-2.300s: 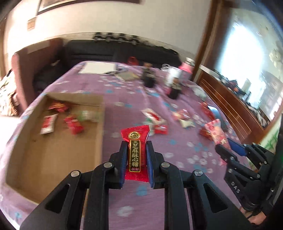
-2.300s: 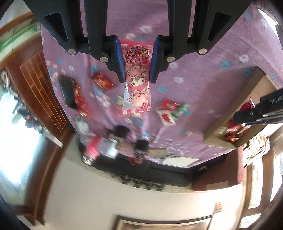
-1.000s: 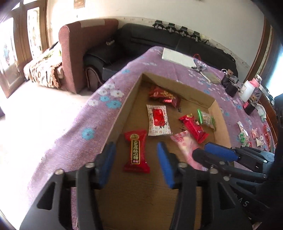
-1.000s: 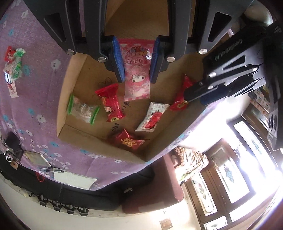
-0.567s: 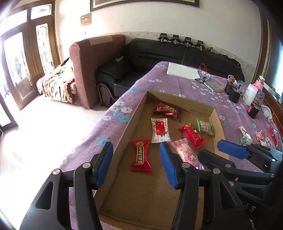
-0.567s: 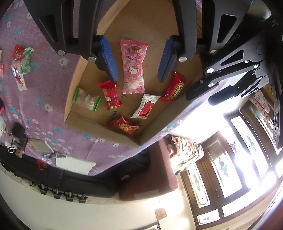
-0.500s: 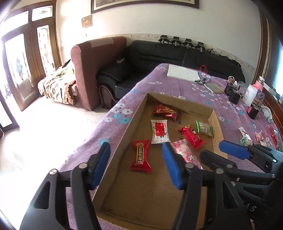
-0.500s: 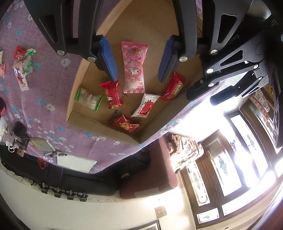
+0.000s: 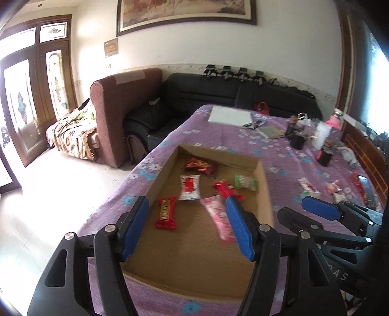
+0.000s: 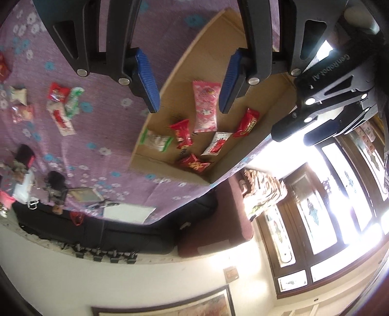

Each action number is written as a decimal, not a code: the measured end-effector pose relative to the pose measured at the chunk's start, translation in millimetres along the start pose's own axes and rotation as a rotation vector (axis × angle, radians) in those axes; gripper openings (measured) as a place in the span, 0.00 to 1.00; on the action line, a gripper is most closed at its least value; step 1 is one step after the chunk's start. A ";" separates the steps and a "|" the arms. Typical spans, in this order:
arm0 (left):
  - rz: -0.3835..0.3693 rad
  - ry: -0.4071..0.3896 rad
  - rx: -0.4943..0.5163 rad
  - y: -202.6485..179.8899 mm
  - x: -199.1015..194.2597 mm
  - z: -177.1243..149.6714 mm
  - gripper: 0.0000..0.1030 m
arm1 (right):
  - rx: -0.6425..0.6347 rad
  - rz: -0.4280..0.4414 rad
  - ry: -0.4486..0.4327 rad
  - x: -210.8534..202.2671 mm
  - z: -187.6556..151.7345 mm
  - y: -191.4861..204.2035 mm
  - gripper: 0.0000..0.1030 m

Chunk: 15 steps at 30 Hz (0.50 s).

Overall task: Organize snacks
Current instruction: 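Move both tools back over the remaining snacks on the table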

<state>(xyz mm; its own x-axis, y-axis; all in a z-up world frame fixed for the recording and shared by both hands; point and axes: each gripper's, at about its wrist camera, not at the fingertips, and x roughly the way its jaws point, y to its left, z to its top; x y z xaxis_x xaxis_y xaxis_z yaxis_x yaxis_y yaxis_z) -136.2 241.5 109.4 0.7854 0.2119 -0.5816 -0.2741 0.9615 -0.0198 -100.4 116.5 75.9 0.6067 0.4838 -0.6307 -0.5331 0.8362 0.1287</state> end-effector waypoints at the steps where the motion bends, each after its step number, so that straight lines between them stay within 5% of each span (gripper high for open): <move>1: -0.007 -0.007 0.005 -3.5 -4.4 -0.4 0.63 | 0.003 -0.011 -0.013 -6.8 -2.4 -2.3 0.52; 8: -0.077 -0.070 0.053 -35.8 -47.6 -3.9 0.64 | 0.028 -0.100 -0.105 -58.1 -20.9 -20.3 0.57; 11: -0.098 -0.100 0.076 -48.0 -64.2 -6.1 0.75 | 0.048 -0.126 -0.137 -76.9 -29.6 -29.1 0.62; 15: -0.107 -0.152 0.119 -64.2 -84.6 -10.2 0.76 | 0.081 -0.151 -0.169 -96.6 -41.2 -40.7 0.63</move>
<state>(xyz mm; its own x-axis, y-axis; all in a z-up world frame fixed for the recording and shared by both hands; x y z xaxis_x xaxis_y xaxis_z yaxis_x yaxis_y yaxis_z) -190.7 160.1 151.6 0.8835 0.1224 -0.4521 -0.1241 0.9919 0.0260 -161.6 25.2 100.1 0.7696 0.3820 -0.5117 -0.3837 0.9172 0.1076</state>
